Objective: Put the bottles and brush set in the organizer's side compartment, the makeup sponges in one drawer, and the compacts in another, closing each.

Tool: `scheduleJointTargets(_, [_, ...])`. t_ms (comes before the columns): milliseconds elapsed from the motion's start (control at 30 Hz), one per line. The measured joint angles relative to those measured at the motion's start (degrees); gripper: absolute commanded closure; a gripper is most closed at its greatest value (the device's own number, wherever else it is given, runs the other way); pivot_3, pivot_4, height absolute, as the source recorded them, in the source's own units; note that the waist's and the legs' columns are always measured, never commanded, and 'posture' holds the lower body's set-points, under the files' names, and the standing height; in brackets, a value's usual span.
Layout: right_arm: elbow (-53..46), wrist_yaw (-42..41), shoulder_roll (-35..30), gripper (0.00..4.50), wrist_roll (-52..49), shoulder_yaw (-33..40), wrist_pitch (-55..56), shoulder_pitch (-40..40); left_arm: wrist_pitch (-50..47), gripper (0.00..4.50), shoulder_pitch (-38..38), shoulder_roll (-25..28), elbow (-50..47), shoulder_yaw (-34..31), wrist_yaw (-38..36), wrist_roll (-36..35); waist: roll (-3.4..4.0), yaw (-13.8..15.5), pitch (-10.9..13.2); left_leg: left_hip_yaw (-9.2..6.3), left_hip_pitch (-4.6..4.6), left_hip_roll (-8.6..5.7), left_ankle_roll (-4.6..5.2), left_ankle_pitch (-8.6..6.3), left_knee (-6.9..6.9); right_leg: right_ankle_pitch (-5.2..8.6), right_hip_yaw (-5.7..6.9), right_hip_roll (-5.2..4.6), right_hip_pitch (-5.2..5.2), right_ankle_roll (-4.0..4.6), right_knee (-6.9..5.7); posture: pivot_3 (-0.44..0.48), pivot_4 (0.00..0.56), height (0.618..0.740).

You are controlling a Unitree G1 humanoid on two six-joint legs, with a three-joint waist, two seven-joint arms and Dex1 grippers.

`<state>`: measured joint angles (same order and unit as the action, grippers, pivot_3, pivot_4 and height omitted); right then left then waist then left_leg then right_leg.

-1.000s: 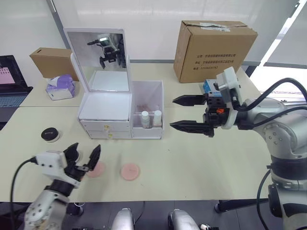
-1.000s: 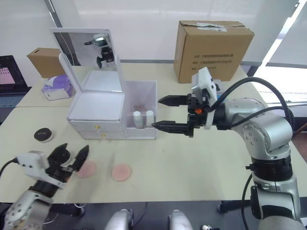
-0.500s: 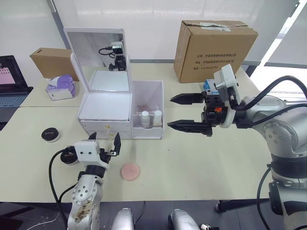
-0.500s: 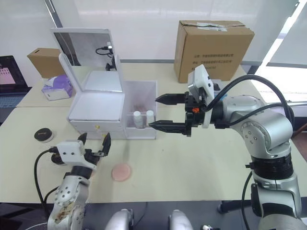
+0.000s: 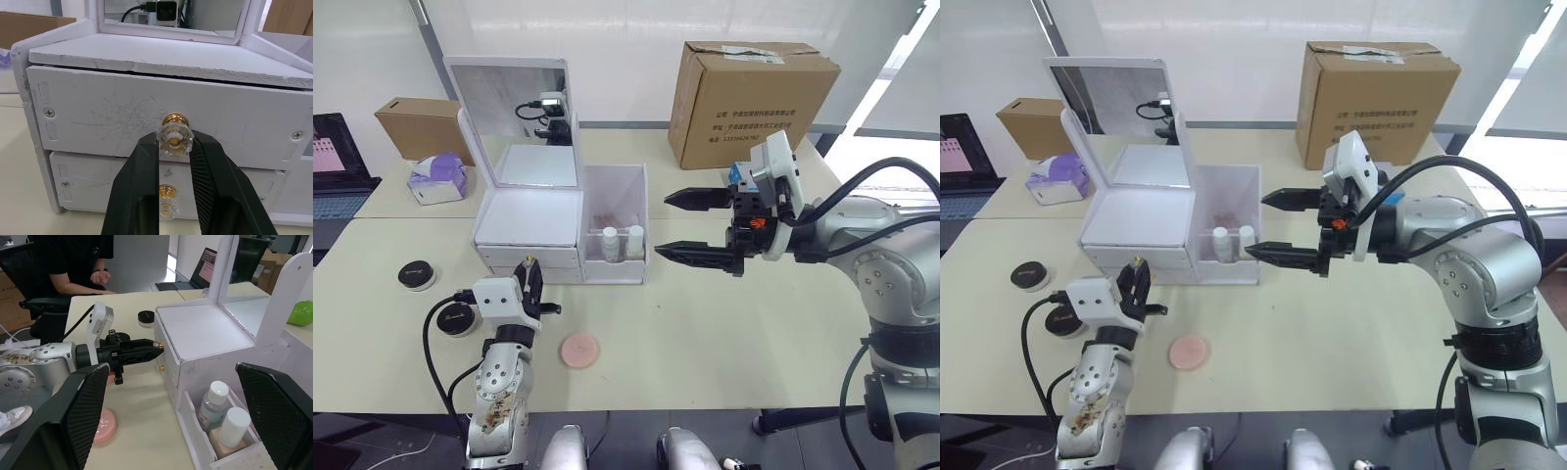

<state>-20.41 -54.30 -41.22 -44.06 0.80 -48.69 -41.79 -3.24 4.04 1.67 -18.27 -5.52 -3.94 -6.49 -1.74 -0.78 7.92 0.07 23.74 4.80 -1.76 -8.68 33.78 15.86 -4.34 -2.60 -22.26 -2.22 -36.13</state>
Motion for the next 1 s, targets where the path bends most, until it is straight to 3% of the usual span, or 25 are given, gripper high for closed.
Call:
scheduleJointTargets(133, [0.0, 0.4, 0.0, 0.00, 0.0, 0.0, 0.0, 0.0, 0.7, 3.94, 0.6, 0.4, 0.0, 0.0, -1.1, -1.2, 0.00, 0.0, 0.0, 0.00, 0.01, 0.00, 0.00, 0.00, 0.00, 0.00, 0.00, 0.00, 0.00, 0.00, 0.00, 0.000, 0.150, 0.738])
scheduleJointTargets(433, [-0.4, 2.1, 2.3, 0.00, -0.7, 0.0, -0.1, 1.3, -1.3, 3.94, 15.8, 5.8, -12.2, -1.4, -7.9, -9.6, 0.04, -0.1, 0.0, 0.02, 0.00, 0.02, -0.01, -0.02, 0.00, 0.28, -0.02, -0.03, -0.02, 0.36, 0.03, 0.000, 0.150, 0.738])
scheduleJointTargets(667, [-0.3, 2.5, 2.8, 0.00, -3.0, 0.0, -2.1, 1.3, -2.0, 3.94, 23.4, 5.7, -17.5, -2.0, -8.6, -12.2, 0.04, -1.6, 0.0, 0.23, 0.01, -0.11, -0.06, -0.40, 0.08, 0.23, -0.53, -0.08, 0.01, 0.45, 0.28, 0.000, 0.150, 0.738])
scheduleJointTargets(1000, [1.6, 3.2, 3.4, 0.00, -6.8, 0.4, -6.4, -0.2, -3.2, 3.94, 26.1, 6.7, -19.6, -1.2, -8.6, -13.7, 0.22, -2.0, -0.1, 0.36, -0.23, -0.20, 0.13, -0.67, 0.05, 0.37, -0.96, 0.01, -0.03, 0.24, 0.29, 0.000, 0.150, 0.738])
